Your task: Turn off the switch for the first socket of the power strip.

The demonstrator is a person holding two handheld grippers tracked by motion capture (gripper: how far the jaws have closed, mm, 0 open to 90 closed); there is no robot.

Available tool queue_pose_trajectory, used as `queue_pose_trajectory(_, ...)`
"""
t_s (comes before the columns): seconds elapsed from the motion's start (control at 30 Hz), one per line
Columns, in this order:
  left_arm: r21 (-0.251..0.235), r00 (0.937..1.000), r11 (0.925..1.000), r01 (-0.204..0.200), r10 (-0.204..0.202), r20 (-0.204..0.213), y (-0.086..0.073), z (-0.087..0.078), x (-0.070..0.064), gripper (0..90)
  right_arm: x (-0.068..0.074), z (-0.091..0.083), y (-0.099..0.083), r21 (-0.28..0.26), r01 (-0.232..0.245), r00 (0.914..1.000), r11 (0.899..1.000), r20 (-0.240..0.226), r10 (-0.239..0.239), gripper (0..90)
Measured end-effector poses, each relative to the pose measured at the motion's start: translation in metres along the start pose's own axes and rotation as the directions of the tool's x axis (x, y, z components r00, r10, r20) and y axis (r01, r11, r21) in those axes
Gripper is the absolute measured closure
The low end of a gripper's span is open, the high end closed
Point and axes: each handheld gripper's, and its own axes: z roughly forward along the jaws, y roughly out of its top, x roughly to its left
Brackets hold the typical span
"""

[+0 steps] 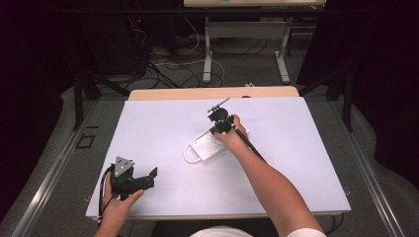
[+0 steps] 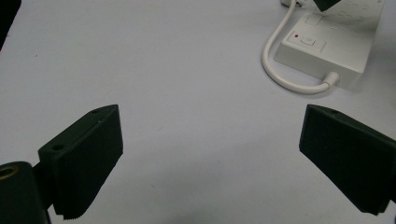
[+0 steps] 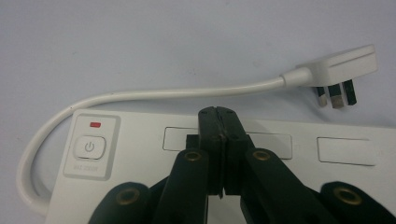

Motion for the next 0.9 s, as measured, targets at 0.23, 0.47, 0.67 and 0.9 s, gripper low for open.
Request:
queue_pose_trajectory(0.23, 0.002, 1.0000, 1.0000, 0.001, -0.001, 0.001, 0.0000, 0.0001, 0.0003, 6.0, -0.0025, 0.0023, -0.0007, 0.004, -0.009, 0.9999, 1.000, -0.006, 0.009, 90.0)
queue_pose_trajectory(0.47, 0.001, 1.0000, 1.0000, 0.004, -0.004, 0.002, 0.0000, 0.0000, 0.0004, 6.1, -0.0020, 0.0032, -0.0006, 0.005, -0.013, 0.9999, 1.000, -0.003, 0.013, 90.0)
queue_pose_trajectory(0.67, 0.002, 1.0000, 1.0000, 0.001, -0.001, 0.003, 0.0000, 0.0003, 0.0000, 6.1, -0.0005, 0.0028, -0.0004, 0.017, -0.022, 0.9997, 1.000, -0.006, 0.022, 89.9)
queue_pose_trajectory(0.9, 0.002, 1.0000, 1.0000, 0.000, 0.000, 0.002, 0.0001, 0.0001, 0.0001, 6.1, -0.0002, 0.0038, -0.0009, 0.009, -0.015, 0.9997, 1.000, -0.017, 0.015, 88.7)
